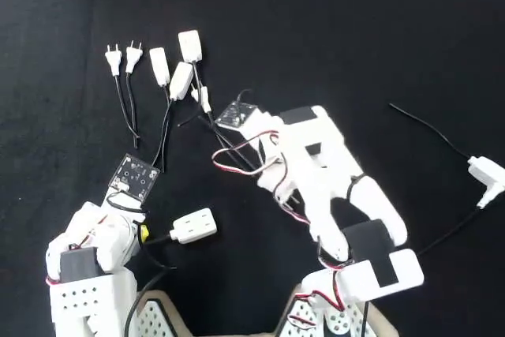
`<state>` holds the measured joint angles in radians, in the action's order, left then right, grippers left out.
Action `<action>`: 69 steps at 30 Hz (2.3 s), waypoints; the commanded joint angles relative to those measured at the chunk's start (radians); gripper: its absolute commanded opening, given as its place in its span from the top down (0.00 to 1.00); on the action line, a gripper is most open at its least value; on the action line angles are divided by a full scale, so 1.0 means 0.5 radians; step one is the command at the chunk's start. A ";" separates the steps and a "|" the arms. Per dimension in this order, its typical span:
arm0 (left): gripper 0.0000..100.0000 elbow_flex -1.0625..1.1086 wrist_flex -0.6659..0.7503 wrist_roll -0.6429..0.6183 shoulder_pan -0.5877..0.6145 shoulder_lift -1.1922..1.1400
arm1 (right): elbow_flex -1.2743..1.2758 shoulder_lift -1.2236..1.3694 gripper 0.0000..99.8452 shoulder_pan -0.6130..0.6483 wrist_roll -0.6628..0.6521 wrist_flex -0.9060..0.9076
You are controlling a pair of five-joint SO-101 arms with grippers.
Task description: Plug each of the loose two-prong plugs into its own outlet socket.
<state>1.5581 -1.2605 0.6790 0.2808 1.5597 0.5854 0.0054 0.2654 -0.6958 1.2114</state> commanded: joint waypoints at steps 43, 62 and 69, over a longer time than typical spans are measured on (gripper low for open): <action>0.77 -0.005 -0.031 0.012 -0.020 0.000 | 0.305 -0.005 0.93 0.390 0.199 -0.064; 0.77 -0.005 -0.031 -0.046 -0.017 0.000 | -0.063 0.431 0.82 0.601 0.288 0.129; 0.77 -0.005 -0.031 -0.046 -0.023 0.000 | -0.413 0.833 0.82 0.592 0.288 0.313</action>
<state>1.5581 -1.2605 0.6636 0.2793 1.5597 0.4242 0.3445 0.5324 -0.5608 1.3617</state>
